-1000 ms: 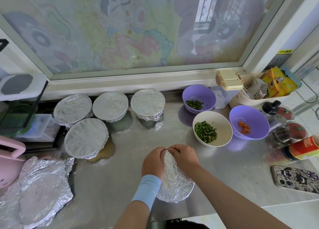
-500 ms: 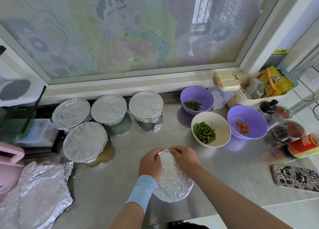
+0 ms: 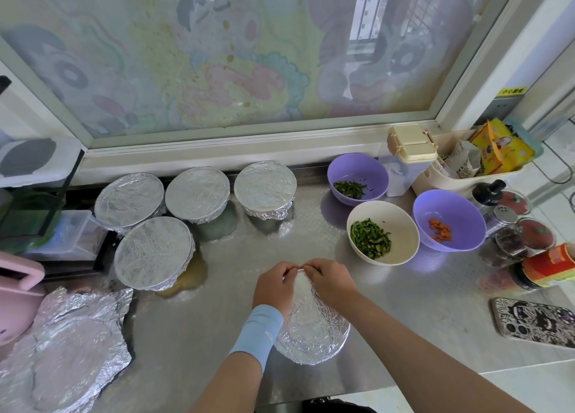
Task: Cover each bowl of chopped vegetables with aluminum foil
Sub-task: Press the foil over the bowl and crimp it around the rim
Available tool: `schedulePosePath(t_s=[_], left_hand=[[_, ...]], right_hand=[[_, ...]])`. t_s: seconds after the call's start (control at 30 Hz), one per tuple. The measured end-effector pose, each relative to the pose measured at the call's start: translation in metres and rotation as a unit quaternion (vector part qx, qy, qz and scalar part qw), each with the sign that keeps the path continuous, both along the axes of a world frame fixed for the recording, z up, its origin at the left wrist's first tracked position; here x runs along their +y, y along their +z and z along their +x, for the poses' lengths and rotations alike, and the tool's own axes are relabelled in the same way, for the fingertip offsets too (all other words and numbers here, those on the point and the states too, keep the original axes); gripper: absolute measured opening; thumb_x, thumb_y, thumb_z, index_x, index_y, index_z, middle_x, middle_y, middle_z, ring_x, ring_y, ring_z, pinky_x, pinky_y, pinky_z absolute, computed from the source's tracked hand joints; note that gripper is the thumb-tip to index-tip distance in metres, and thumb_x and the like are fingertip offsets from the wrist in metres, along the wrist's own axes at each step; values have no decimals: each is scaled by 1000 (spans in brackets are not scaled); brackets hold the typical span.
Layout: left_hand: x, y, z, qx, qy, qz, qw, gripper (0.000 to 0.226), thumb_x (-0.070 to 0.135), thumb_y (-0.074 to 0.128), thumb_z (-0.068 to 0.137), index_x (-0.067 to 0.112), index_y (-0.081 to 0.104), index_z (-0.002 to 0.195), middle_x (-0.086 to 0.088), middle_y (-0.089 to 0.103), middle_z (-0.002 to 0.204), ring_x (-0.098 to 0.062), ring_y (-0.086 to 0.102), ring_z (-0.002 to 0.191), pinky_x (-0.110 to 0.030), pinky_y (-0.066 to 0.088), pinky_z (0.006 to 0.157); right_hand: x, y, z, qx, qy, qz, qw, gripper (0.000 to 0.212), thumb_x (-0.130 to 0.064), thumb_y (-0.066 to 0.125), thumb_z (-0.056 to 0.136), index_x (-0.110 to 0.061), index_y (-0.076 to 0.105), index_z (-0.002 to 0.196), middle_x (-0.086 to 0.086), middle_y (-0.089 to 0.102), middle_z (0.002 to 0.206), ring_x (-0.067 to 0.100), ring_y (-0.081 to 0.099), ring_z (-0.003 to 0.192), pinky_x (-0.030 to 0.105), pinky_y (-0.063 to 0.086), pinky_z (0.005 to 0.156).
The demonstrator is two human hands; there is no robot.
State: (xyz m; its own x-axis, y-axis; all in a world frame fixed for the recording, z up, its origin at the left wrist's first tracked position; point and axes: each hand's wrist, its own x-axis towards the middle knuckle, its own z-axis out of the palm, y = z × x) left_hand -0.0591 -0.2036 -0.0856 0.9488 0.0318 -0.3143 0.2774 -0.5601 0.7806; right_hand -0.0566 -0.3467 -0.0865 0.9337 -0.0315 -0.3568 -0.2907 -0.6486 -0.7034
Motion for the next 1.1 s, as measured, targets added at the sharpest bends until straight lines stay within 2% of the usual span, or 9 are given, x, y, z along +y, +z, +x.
schedulePosePath(t_s=[0.13,0.4,0.6,0.7,0.77,0.87,0.93,1.03,1.1], left_hand=[[6,-3,-2,14,48,-8,999,17,23,53,96,25,70,94,12,67,87,-7,60,82,-17,40,71],[-5,-3,-8,34,88,16,995,20,24,47,98,22,67,98,3,69,94,-18,62,88,-28,47,78],[-7,-3,-6,-36,-63,107,992,45,7,40,95,34,61,124,14,62,123,-11,56,115,-24,43,98],[-1,-1,-5,-18,-83,54,995,39,13,43,97,33,66,121,17,64,124,-6,56,116,-20,41,100],[9,-1,-10,21,-3,-50,999,30,20,48,97,32,72,111,17,68,116,-6,59,113,-21,43,98],[14,-3,-20,112,115,-247,956,31,22,48,96,26,78,99,9,74,105,-14,66,105,-36,50,98],[14,-4,-24,130,128,-286,941,35,25,42,98,23,77,101,-1,74,105,-23,67,104,-48,50,99],[13,-4,-26,178,152,-351,907,47,34,31,103,14,73,109,-13,73,107,-31,68,103,-50,52,95],[14,-7,-26,194,160,-368,895,51,38,29,105,12,72,110,-15,73,106,-32,68,103,-48,52,95]], right_hand=[[-9,1,-1,-2,-20,3,1000,15,-33,60,93,-30,75,91,-12,68,75,6,60,74,24,46,67],[-11,2,0,21,-32,27,999,14,-36,63,91,-32,76,93,-14,73,85,5,63,84,24,48,77],[-11,-1,-9,19,-57,-10,998,30,-40,52,97,-32,65,123,-11,67,117,11,61,106,25,45,90],[-13,1,-35,-13,-133,17,991,34,-35,44,102,-26,60,130,-9,63,125,13,56,116,25,41,95],[-13,-1,-56,-9,-203,81,976,34,-32,40,103,-26,59,131,-9,62,127,13,54,121,23,37,96],[-5,-6,-72,17,-272,223,936,34,-29,36,105,-31,67,118,-11,69,115,11,60,114,28,44,95],[-4,-3,-70,35,-308,291,905,38,-30,35,105,-29,73,108,-8,73,104,9,66,102,27,50,86],[-6,2,-66,59,-327,335,882,43,-29,33,106,-22,75,103,-3,75,96,7,69,87,20,52,67],[-8,2,-65,67,-320,326,887,43,-31,34,105,-26,76,101,-5,75,97,9,68,90,23,53,70]])
